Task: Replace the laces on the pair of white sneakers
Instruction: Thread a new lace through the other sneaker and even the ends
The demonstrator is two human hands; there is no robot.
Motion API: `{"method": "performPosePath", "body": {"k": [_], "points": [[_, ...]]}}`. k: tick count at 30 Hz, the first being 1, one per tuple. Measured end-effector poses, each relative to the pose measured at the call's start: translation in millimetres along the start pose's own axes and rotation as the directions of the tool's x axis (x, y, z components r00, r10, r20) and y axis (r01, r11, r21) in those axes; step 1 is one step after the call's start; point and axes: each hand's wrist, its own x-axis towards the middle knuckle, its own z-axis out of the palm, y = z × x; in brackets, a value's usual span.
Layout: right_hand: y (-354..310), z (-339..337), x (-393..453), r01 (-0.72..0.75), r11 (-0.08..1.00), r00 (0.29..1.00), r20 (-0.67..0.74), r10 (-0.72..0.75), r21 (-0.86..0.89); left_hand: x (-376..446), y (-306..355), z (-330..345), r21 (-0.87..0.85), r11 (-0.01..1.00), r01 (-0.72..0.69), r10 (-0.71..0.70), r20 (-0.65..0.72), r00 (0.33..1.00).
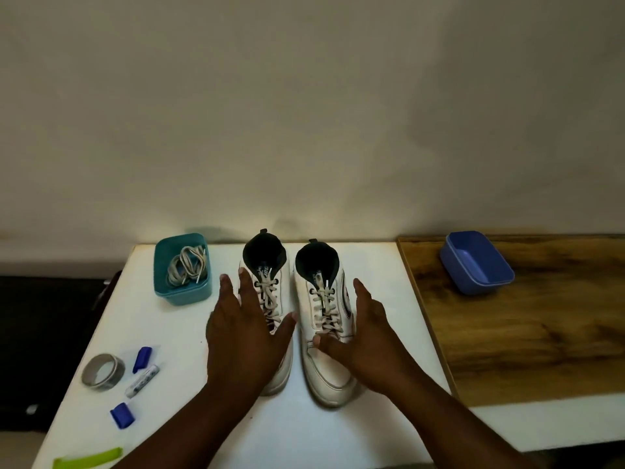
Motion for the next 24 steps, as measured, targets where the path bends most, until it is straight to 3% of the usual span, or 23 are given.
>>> {"method": "performPosePath", "body": {"k": [7, 14, 21, 24], "points": [[5, 30, -16, -0.046, 0.993, 0.995, -0.088, 0.036, -0.11, -14, -6, 7, -0.104, 0.991, 0.084, -0.074, 0.097, 0.993], [3, 44, -16, -0.058, 0.993, 0.98, -0.197, 0.036, -0.103, -14, -12, 16, -0.121, 0.992, 0.048, -0.04, 0.07, 0.997], [3, 47, -12, -0.056, 0.99, 0.982, -0.189, 0.031, -0.13, -19, -14, 25, -0.126, 0.992, 0.015, -0.004, 0.087, 0.996], [2, 48, -15, -0.032, 0.972, 0.977, -0.214, -0.019, -0.233, -22, -13, 24, -0.085, 0.996, -0.033, 0.037, 0.053, 0.998]]}}
